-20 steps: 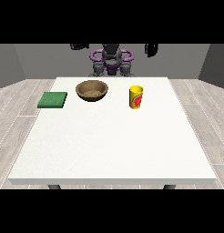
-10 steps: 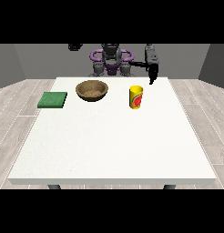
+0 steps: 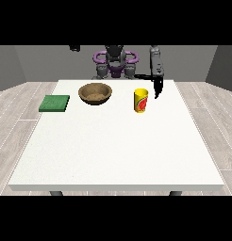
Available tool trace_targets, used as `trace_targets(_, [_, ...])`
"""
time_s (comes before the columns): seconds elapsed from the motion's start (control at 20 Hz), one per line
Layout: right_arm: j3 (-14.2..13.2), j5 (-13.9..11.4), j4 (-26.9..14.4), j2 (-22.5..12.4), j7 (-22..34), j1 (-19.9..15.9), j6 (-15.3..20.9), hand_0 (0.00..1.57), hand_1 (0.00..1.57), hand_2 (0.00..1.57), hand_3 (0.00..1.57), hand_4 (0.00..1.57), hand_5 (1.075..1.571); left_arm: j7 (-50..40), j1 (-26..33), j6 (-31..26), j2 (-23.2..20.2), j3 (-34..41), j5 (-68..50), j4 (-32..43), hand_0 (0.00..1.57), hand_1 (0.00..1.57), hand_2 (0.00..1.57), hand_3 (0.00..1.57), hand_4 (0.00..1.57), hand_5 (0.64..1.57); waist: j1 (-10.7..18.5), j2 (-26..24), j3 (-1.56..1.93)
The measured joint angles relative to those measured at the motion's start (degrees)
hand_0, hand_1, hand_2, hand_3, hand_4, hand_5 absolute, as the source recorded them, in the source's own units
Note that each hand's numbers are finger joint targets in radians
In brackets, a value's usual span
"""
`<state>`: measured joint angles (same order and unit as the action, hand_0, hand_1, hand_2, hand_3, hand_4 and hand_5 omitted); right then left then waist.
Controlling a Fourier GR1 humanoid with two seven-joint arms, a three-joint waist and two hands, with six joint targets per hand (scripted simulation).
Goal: Pick the cup and pour the ball into the bowl, then pick the bowl and place it on the pad
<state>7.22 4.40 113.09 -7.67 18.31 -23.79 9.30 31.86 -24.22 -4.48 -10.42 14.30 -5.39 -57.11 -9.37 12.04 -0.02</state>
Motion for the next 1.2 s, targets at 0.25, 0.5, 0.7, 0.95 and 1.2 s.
trace_targets(0.25, [-3.7,3.9,2.3,-1.9,-0.2,1.7,-3.5,0.0,0.0,0.0,0.0,0.0,1.568,5.1,-2.3,-0.3,-1.0,1.7,-0.3,7.6,0.0,0.0,0.0,0.0,0.0,1.418,-1.6,1.1,-0.02])
trace_targets(0.5, [-5.6,5.9,4.9,-3.3,-0.3,3.4,-6.2,0.0,0.0,0.0,0.0,0.0,1.567,9.1,-5.6,0.6,-1.6,3.1,-0.3,14.3,0.0,0.0,0.0,0.0,0.0,1.435,-3.5,2.6,-0.02])
trace_targets(0.7, [-8.3,8.6,8.5,-5.1,1.5,3.3,-7.7,0.0,0.0,0.0,0.0,0.0,1.567,12.2,-7.4,0.8,-2.8,4.5,-0.6,19.1,0.0,0.0,0.0,0.0,0.0,1.418,-5.5,4.0,-0.04])
trace_targets(0.95, [-11.4,11.8,11.7,-7.0,1.6,3.9,-10.0,0.0,0.0,0.0,0.0,0.0,1.562,16.3,-9.0,2.4,-5.3,5.9,-0.1,22.9,1.32,1.32,1.57,1.57,0.96,1.53,-7.6,6.6,-0.03])
trace_targets(1.2, [-14.1,14.4,12.9,-8.6,1.9,3.2,-11.3,0.0,0.0,0.0,0.0,0.07,1.562,21.5,-8.7,11.2,-5.8,4.9,4.4,23.9,1.32,1.32,1.57,1.57,1.07,1.487,-9.0,8.3,0.1])
